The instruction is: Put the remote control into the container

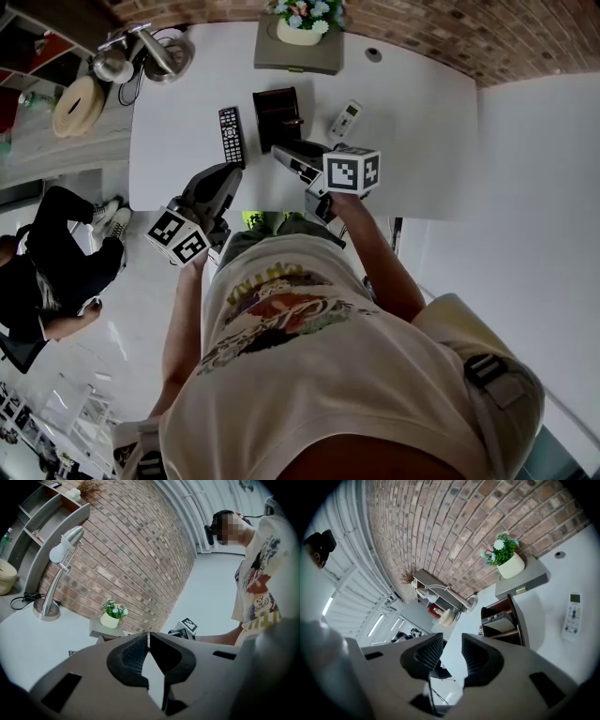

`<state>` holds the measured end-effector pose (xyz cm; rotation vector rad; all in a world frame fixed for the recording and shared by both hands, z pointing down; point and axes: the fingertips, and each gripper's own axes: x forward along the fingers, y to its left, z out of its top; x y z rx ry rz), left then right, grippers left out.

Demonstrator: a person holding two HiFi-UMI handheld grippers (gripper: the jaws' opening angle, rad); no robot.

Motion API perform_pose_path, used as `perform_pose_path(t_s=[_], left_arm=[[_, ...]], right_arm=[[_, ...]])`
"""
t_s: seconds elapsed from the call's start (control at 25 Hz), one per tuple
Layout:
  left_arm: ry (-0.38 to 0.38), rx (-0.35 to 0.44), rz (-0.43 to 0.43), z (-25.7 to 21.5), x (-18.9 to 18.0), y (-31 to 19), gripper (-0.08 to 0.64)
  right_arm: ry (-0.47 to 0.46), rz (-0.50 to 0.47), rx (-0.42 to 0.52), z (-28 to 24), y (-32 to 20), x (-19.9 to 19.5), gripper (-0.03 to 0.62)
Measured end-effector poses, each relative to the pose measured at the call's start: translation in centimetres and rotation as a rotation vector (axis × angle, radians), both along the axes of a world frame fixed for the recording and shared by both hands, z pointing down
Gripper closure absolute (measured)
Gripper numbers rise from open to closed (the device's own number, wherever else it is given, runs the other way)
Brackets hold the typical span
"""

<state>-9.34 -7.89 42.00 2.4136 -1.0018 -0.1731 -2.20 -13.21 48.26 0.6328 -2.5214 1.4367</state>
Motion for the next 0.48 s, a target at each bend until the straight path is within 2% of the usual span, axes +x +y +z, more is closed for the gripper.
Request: perform_pose_path(t_s=[0.2,0.48], left_arm=[[-0.034,0.015,0.013,0.0,0.1,0.2,0.554],[-0.071,0.031,-0.026,-0.2,-1.7,0.0,0.554]], right_arm=[[0.066,-0.063,0.093,-0.3,0.0,-0.3,0.466],[0.279,-0.144,0.303,0.0,0.4,-0.9,0.468]])
